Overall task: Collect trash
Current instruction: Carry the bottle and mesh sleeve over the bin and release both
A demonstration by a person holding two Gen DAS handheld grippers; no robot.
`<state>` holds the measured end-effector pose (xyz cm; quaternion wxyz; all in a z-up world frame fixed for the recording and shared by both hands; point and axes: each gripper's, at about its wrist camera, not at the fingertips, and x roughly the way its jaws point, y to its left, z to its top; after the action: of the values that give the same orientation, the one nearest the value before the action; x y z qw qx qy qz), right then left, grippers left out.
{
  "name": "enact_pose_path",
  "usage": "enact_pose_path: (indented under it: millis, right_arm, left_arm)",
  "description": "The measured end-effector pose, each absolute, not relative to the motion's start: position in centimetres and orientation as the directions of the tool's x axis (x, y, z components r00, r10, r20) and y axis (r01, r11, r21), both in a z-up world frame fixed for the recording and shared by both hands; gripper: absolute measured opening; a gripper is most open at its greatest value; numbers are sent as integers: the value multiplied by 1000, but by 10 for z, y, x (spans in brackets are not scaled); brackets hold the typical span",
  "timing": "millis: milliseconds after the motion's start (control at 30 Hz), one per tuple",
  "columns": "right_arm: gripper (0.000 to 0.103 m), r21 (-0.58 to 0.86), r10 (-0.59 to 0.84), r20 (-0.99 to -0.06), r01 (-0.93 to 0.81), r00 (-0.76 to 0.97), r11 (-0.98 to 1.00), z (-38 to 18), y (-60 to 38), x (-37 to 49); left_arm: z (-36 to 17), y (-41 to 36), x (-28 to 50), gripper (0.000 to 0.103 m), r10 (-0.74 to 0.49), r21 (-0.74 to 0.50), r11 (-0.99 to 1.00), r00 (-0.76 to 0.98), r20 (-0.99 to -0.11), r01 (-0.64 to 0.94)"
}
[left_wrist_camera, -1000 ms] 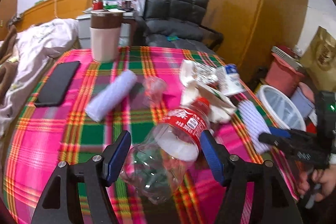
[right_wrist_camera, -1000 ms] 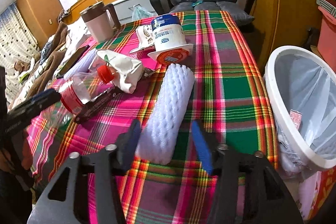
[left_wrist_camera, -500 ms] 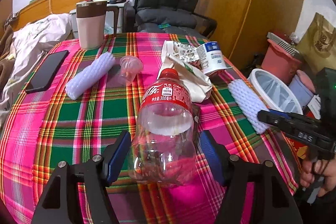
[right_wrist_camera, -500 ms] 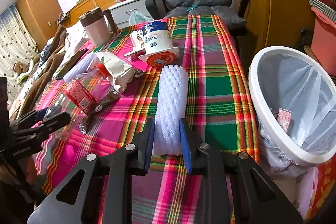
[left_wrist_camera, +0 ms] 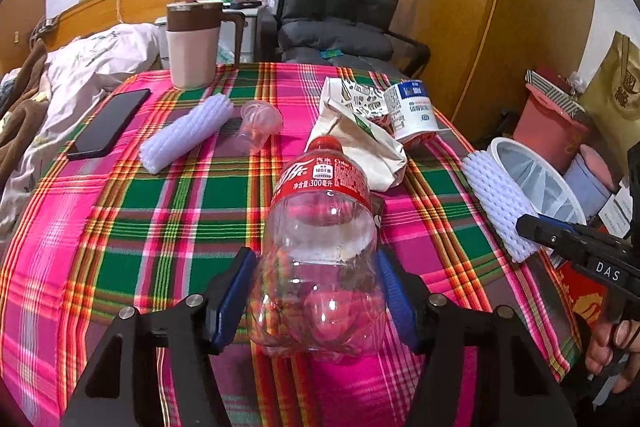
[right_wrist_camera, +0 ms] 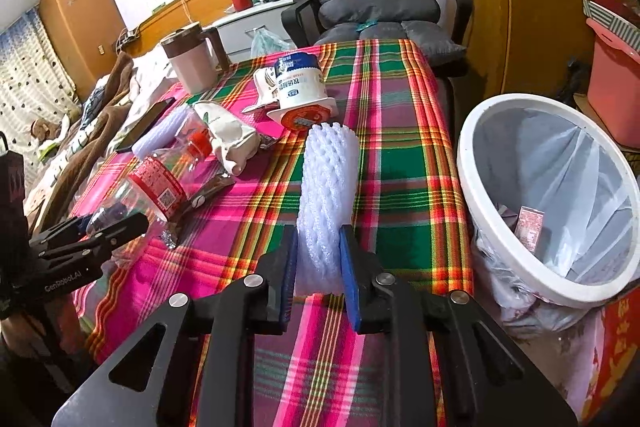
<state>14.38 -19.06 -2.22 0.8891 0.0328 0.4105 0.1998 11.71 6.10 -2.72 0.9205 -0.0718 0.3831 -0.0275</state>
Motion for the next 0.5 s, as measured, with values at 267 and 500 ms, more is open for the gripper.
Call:
enact_pose_path:
  millis: [267, 500]
  right_arm:
    - [23, 219, 393, -698, -344, 599, 913, -15, -194, 135]
    - [23, 218, 395, -699, -349, 596, 911, -15, -193, 129]
  left_arm:
    - [-19, 59, 98, 62, -97, -165, 986, 725, -681, -24]
    - [-21, 44, 91, 63, -121, -140, 990, 678, -725, 28]
